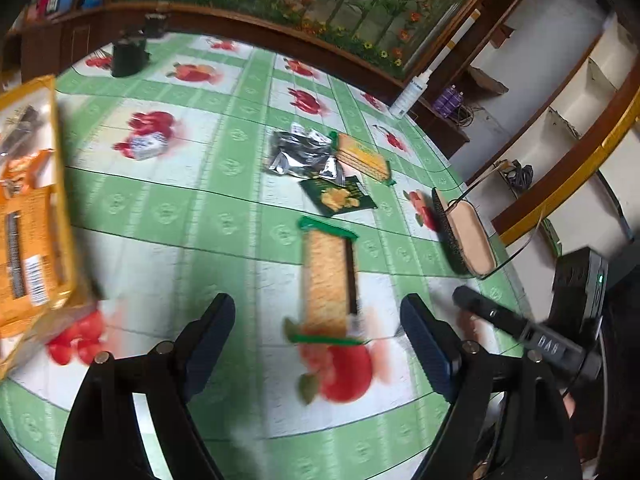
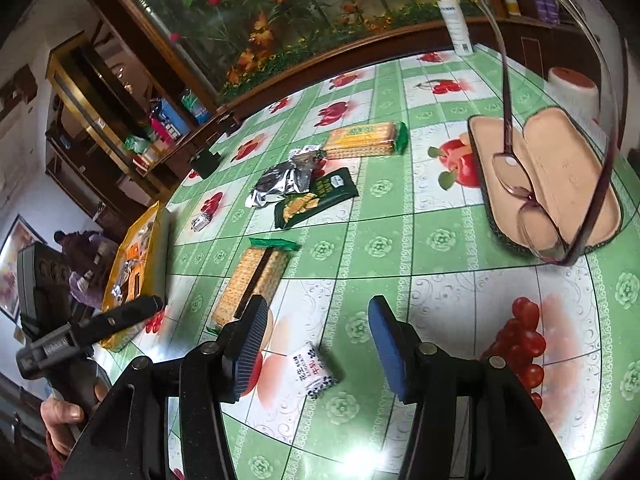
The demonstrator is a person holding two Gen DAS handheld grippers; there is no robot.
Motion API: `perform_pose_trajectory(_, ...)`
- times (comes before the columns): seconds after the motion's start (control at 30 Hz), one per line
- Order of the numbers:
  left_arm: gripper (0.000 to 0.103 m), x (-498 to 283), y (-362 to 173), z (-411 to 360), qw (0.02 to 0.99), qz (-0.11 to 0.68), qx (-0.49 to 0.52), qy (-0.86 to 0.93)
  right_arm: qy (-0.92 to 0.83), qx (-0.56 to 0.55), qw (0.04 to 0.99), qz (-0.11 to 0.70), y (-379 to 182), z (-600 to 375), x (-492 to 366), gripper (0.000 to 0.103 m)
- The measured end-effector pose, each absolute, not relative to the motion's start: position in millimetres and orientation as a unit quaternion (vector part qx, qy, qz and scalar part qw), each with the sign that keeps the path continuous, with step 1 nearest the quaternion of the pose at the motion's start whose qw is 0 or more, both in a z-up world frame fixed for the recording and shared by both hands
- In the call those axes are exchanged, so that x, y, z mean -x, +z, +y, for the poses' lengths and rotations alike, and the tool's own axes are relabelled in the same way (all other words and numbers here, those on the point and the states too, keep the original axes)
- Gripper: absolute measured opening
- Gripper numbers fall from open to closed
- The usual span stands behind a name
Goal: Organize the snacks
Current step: 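Grasp the small white milk carton with the right while the left lifts the cracker bar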
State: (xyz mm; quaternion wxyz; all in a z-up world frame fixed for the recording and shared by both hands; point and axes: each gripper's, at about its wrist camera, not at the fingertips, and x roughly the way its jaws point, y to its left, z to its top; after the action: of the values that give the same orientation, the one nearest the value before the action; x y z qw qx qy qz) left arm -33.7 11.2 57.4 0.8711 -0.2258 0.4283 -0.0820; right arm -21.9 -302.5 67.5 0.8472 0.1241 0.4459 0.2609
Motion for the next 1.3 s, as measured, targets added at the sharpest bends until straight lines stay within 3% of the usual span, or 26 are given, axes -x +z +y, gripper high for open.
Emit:
perform_pose_trajectory(0.3,0.088,-20.6,25.5,-56.5,0.852,0.507,0.119,-0.058,0.249,-0.131,0.848,0.449,67.4,-316.1,26.0,0.057)
perform_pose_trajectory(0.4,0.087,-22.5,17.7,-63.2,0.863,0.495,0.085,-0.05,0.252,-0.113,0.848,0.452,67.7,-314.5,30.5,0.057)
perform_pose_trajectory(0.43,0.081,-23.1,17.0,-65.6,0.87,0.487,0.063,-0.042,0.252,-0.105,0.849,0.452,67.9,-314.1,32.8,0.057)
perform_pose_trajectory(0.53,0.047,-22.7,14.8,-66.4,0.879,0.475,0.021,-0.03,0.258,-0.066,0.85,0.454,67.3,-306.2,40.5,0.057)
perform_pose_trajectory(0.57,0.045,-21.0,15.2,-65.7,0.88,0.473,0.012,-0.031,0.263,-0.055,0.848,0.457,65.8,-303.0,41.6,0.057)
perform_pose_trajectory(0.87,0.045,6.9,15.6,-46.9,0.886,0.461,0.012,-0.052,0.293,0.074,0.827,0.474,39.5,-257.0,59.1,0.055)
perform_pose_trajectory(0.97,0.045,11.2,15.8,-44.0,0.887,0.457,0.023,-0.06,0.285,0.091,0.832,0.467,37.5,-254.3,60.8,0.026)
perform_pose_trajectory(1.0,0.045,12.6,16.3,-43.7,0.888,0.456,0.025,-0.062,0.287,0.089,0.83,0.47,37.9,-254.8,60.8,0.021)
perform_pose_trajectory(1.3,0.045,29.5,35.7,-31.5,0.9,0.428,0.043,-0.07,0.286,0.059,0.837,0.463,45.6,-248.9,61.1,0.021)
